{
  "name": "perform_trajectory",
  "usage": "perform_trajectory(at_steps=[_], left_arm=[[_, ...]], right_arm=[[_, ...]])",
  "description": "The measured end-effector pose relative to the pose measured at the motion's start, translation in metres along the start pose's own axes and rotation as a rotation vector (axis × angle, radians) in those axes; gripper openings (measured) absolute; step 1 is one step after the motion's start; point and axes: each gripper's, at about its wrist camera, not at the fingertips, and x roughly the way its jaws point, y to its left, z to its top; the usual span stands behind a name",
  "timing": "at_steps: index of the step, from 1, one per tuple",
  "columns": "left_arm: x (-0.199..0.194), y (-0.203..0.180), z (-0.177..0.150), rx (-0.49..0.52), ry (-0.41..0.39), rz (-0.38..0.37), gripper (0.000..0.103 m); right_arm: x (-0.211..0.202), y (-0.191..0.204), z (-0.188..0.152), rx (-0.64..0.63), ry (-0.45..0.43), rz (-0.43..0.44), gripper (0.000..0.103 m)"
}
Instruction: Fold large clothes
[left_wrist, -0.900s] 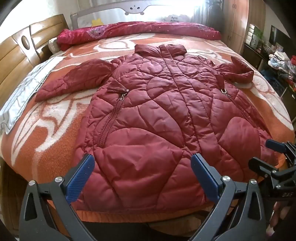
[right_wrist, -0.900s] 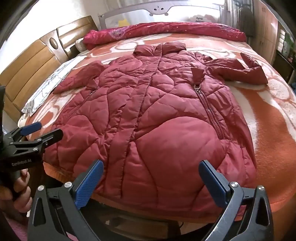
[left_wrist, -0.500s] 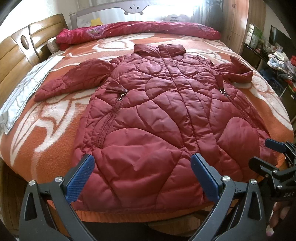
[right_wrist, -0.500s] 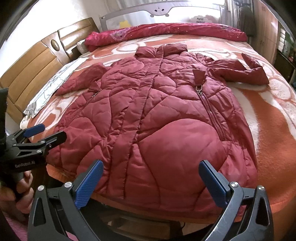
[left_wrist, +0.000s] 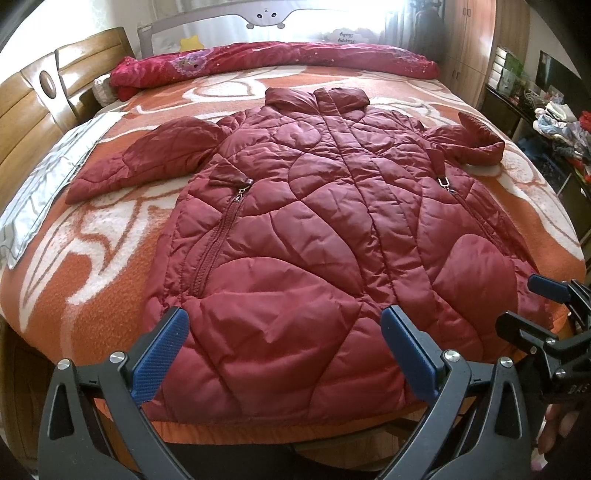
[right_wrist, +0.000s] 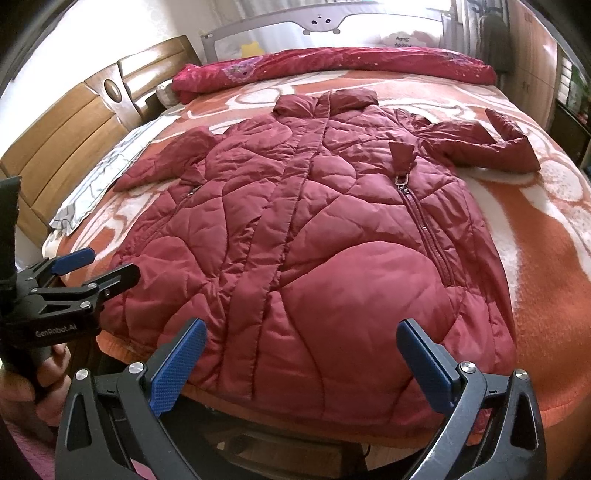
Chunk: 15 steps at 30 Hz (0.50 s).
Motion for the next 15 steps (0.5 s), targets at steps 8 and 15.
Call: perform_trajectory(at_steps=[8,15], left_arm=[[0.0004,-0.0042,0.0016,-0.007,0.004,-0.010,0.103],[0.0031,-0.0098,0.0018,0.012,-0.001,0.013,0.103]], right_arm=[[0.0006,-0.0011,0.0012,0.008,0.029,-0.004,0.103],[0.0018,-0.0045,0.0032,0.000,0.080,-0.032,0.103]])
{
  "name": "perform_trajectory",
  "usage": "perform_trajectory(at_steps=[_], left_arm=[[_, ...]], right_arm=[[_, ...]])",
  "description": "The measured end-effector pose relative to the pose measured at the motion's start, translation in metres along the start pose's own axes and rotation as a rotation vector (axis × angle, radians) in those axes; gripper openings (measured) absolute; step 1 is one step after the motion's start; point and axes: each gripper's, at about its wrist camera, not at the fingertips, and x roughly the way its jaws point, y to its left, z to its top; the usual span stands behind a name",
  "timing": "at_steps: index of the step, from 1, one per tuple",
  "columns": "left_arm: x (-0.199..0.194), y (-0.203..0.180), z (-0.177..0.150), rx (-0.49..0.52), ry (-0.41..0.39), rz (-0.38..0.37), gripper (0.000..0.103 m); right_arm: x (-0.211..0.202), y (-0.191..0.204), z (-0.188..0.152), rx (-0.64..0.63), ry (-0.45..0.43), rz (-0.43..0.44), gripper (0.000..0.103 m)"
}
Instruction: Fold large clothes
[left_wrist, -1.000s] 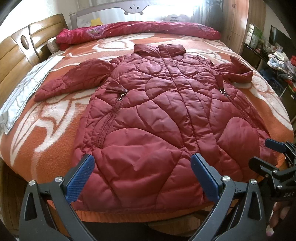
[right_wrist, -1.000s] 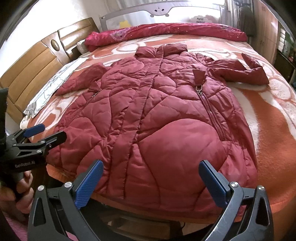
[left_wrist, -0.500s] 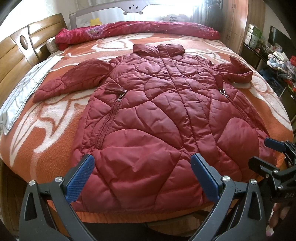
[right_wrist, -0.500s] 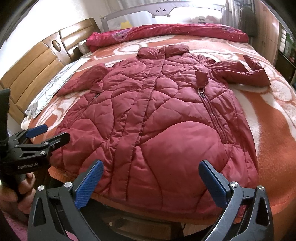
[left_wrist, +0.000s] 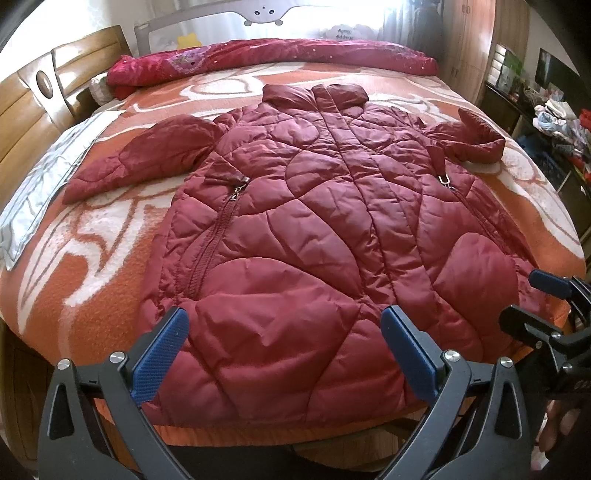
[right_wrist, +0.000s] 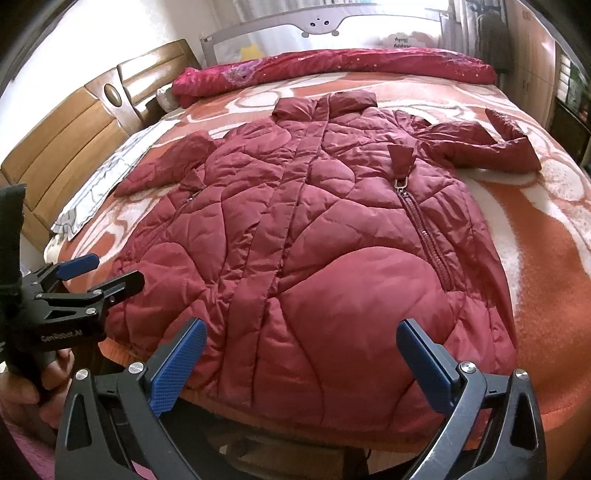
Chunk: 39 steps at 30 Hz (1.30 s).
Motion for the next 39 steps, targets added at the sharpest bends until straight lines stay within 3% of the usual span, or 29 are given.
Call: perform_trajectory(at_steps=[7,9,10,13,17,25,39], left_arm=[[0.012,0.001,0.004,0.026,0.006,0.022,0.103],[0.015,0.003,0.007,0.044,0.027,0.044,0.103],[0.017,0.004,0.010,0.080,0.048,0.094,0.103],[0.020,0.007,0.016,0.074,0.047,0.090,0.103],[0.020,0.007,0.026,0.043,-0.072,0.062,0.103],[0.032,0.008,0.039,0.029,-0.019,0.043,0.103],[0.057,0.012,0.075,0.010,0.018,0.041,0.103]], right_arm=[[0.000,-0.007,0.007,0.005,-0.045,0.016,0.103],[0.000,-0.010,0.009,0.010,-0.044,0.012,0.103],[0.000,-0.013,0.011,0.014,-0.046,0.012,0.103],[0.000,-0.022,0.017,0.027,-0.055,0.004,0.103],[-0.001,-0.040,0.025,0.065,-0.075,-0.006,0.103],[-0.004,-0.083,0.043,0.166,-0.098,0.014,0.101],[-0.008,-0.183,0.102,0.284,-0.214,-0.102,0.100]])
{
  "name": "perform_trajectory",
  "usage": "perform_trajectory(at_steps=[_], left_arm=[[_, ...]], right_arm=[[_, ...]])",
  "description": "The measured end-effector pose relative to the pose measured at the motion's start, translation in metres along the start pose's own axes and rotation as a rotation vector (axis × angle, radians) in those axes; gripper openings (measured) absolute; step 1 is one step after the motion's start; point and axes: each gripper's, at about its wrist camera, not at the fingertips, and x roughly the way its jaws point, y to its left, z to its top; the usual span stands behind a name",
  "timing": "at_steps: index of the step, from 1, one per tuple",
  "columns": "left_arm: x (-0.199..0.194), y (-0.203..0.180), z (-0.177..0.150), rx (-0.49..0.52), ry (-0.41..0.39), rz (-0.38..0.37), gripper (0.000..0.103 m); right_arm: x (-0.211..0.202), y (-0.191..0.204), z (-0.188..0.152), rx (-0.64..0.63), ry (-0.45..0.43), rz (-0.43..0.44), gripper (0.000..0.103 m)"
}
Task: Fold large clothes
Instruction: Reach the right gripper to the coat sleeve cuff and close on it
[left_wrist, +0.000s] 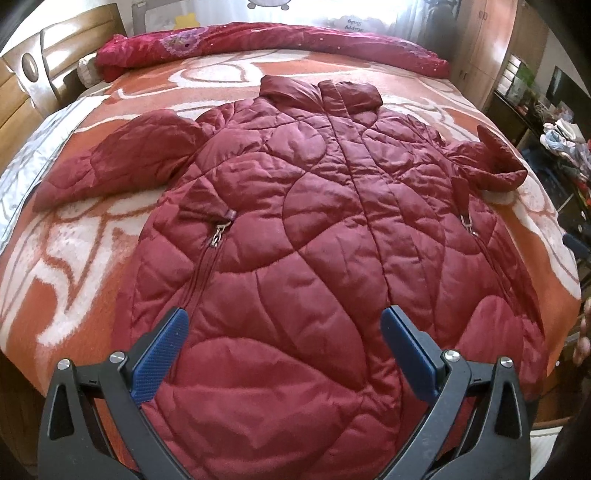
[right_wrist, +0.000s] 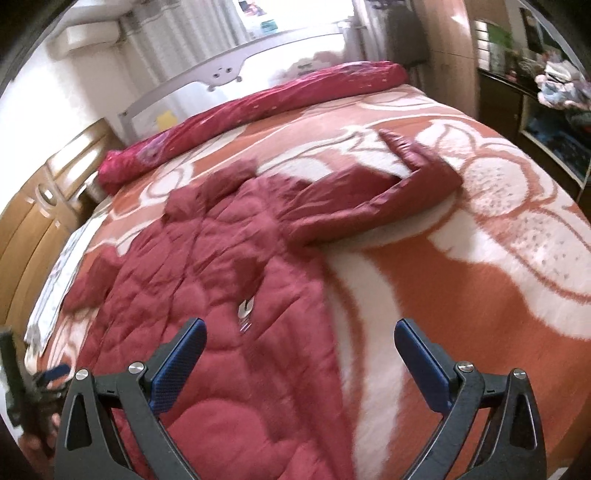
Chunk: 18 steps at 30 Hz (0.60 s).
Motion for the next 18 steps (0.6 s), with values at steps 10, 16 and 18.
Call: perform_trajectory(at_steps=[10,16,18], left_arm=[[0.022,-0.003,0.023,-0.004,0.076,-0.014,0.103],[0.040,0.001,0.032,-0.019,0.123,-0.005,0.103],[0.046,0.000,0.034,-0.020,0.143,0.001,0.103]], right_arm=[[0.053,-0.051,0.084,0.022,-0.001,-0.117,0.089],[0.093,-0.072,0.131,0.007,0.017,-0.210,0.084],[0.108,-0.079,0.143,-0.008,0.027,-0.252,0.084]])
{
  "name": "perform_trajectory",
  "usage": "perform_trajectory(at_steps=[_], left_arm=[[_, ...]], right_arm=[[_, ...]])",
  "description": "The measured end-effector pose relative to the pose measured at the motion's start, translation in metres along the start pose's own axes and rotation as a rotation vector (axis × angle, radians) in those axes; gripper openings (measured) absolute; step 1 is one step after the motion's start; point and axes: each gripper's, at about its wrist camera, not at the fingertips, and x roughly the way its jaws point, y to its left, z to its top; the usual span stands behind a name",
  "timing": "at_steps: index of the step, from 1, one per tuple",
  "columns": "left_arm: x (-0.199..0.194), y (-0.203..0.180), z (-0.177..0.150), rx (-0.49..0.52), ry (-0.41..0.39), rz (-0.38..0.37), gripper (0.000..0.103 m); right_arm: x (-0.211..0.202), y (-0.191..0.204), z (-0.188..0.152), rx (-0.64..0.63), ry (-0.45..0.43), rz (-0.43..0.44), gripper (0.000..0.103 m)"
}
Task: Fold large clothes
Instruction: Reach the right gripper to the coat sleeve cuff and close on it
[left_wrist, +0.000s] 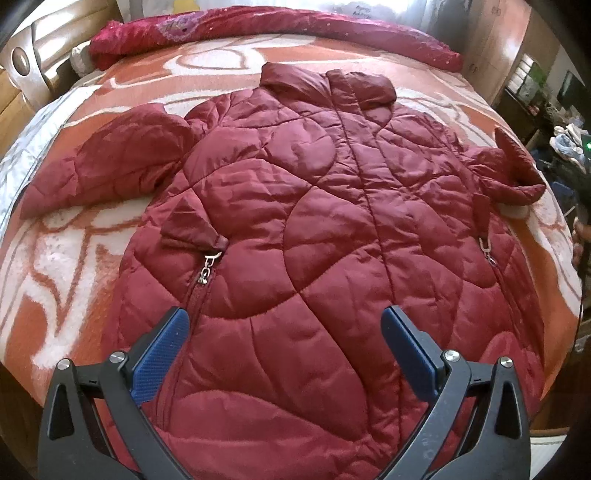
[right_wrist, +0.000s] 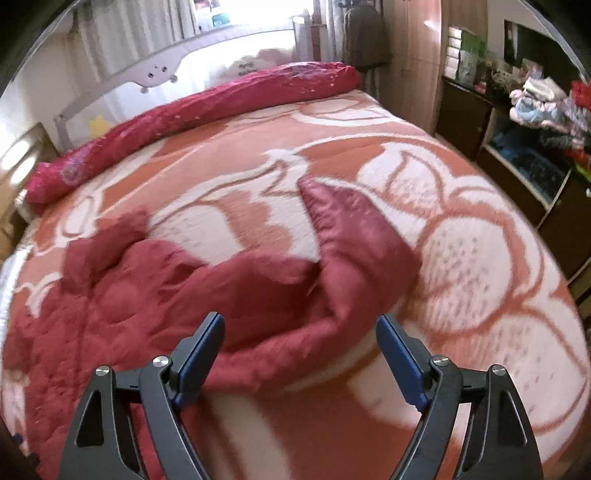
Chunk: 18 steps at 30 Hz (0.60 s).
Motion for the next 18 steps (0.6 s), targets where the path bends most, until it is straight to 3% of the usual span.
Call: perform_trajectory(at_steps=[8,10,11,12,15,18], left_arm=[[0.020,-0.003,0.023,-0.003,0.043,0.015,0.103],[0.025,-0.004,0.030,-0.003,0.050,0.013,0.103],[0.027,-0.004,0.033,-0.005,0.053,0.009,0.103],[0.028,-0.004,0.036,-0.006,0.054,0.005,0.103],[0.031,-0.005,0.044,-0.011,0.053,-0.008,0.103],[0.033,-0.007,0.049,-0.014,0.048,-0.024,0.103]], right_arm=[[0.068,-0.007,0.031,-0.045,0.086,-0.127,0.070],[0.085,-0.016,0.034,-0.032,0.110,-0.151,0.055],[0.089,-0.021,0.034,-0.015,0.121,-0.150,0.037],[0.092,-0.028,0.034,0.015,0.128,-0.123,0.030],[0.085,-0.031,0.035,0.041,0.099,-0.073,0.017],[0.067,-0.015,0.033,0.017,0.053,0.003,0.015]])
